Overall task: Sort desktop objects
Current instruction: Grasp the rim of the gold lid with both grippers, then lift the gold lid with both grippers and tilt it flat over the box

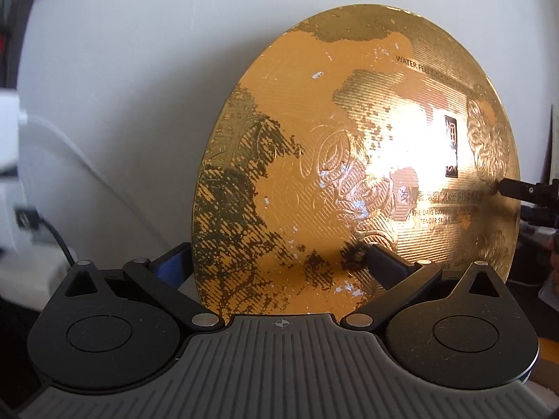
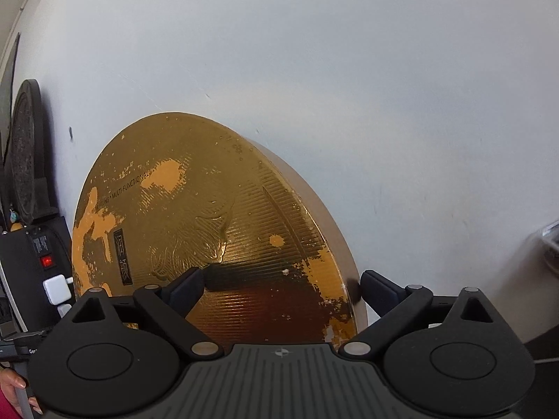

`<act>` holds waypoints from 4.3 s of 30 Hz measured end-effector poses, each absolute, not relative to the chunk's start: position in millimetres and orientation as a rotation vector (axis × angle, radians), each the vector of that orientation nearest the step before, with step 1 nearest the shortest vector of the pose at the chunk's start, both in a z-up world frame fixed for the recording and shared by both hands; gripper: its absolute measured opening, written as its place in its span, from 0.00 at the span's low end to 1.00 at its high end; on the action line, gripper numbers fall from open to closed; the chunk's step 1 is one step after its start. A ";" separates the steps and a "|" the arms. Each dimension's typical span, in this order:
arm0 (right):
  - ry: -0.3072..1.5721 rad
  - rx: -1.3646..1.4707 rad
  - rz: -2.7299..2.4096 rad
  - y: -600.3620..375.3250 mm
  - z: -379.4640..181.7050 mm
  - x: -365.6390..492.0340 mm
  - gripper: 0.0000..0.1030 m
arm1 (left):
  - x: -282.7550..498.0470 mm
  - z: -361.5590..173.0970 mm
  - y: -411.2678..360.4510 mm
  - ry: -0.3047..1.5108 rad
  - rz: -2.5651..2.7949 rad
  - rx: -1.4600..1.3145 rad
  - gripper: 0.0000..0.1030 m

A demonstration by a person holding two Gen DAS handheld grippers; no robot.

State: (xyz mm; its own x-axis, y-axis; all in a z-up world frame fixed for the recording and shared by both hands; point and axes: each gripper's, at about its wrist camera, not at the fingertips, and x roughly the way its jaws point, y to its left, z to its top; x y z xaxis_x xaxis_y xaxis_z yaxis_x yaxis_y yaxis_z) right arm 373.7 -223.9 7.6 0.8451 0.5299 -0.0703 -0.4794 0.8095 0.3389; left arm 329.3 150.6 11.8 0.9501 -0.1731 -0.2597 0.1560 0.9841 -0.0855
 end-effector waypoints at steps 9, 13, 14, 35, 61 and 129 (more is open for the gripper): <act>-0.002 0.311 0.521 -232.6 86.2 274.9 0.94 | 247.4 85.2 133.9 0.086 -0.195 -0.041 1.00; -0.048 0.316 0.497 -240.2 110.2 218.8 0.94 | 194.9 106.1 121.1 0.043 -0.202 -0.045 1.00; -0.055 0.314 0.494 -241.8 115.2 205.0 0.94 | 181.0 110.0 118.3 0.035 -0.204 -0.048 1.00; 0.158 0.353 0.374 -263.5 118.9 63.1 0.93 | -29.4 114.7 74.2 0.156 -0.165 -0.127 1.00; 0.570 0.319 0.318 -243.0 25.7 135.5 0.93 | 30.4 46.2 83.9 0.462 -0.049 -0.221 0.99; 0.707 0.295 0.260 -229.7 -23.7 189.3 0.93 | 92.1 -11.6 101.8 0.603 -0.029 -0.305 0.99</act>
